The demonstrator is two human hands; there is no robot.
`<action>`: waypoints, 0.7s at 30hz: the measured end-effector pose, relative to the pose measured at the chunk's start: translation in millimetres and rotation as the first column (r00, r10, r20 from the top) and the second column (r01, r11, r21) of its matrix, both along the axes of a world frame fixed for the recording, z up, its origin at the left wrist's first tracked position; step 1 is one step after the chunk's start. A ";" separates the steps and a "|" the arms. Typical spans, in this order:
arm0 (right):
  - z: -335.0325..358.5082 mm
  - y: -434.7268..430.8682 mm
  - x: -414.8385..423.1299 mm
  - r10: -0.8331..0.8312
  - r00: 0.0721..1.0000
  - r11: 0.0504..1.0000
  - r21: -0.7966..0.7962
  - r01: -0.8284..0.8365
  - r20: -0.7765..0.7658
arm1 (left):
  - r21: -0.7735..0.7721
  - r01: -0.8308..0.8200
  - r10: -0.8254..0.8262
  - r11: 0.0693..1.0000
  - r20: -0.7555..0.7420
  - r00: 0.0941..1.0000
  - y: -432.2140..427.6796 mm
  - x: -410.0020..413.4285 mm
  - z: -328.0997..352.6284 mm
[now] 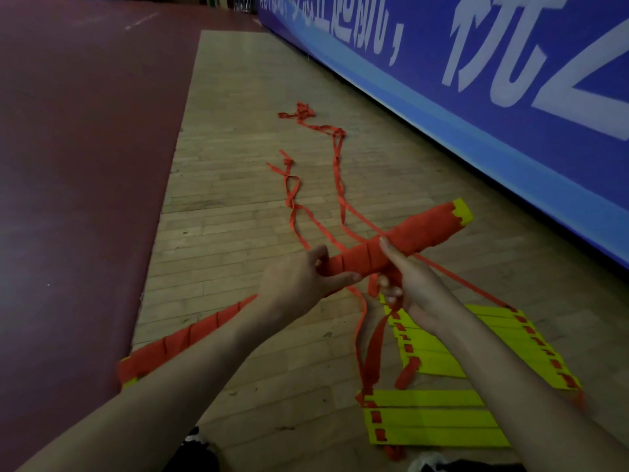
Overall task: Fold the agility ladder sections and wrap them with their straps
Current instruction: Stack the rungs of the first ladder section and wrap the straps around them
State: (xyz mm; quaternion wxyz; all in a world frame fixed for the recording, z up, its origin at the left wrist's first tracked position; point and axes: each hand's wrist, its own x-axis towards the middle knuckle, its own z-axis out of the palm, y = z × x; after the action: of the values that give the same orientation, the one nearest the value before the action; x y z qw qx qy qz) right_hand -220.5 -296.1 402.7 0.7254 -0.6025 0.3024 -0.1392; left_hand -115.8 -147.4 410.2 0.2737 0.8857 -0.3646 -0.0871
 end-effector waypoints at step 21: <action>9.0 3.5 -2.3 -0.054 0.997 0.998 -0.019 0.056 0.054 | -0.142 0.167 -0.216 0.976 -0.755 0.620 10.9 6.8 5.0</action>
State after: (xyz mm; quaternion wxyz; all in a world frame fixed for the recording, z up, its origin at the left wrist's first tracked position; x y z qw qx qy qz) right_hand -222.8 -292.6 411.7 0.7228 -0.5975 0.2979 -0.1783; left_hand -109.0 -136.5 415.1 0.4168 0.7132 -0.3088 -0.4715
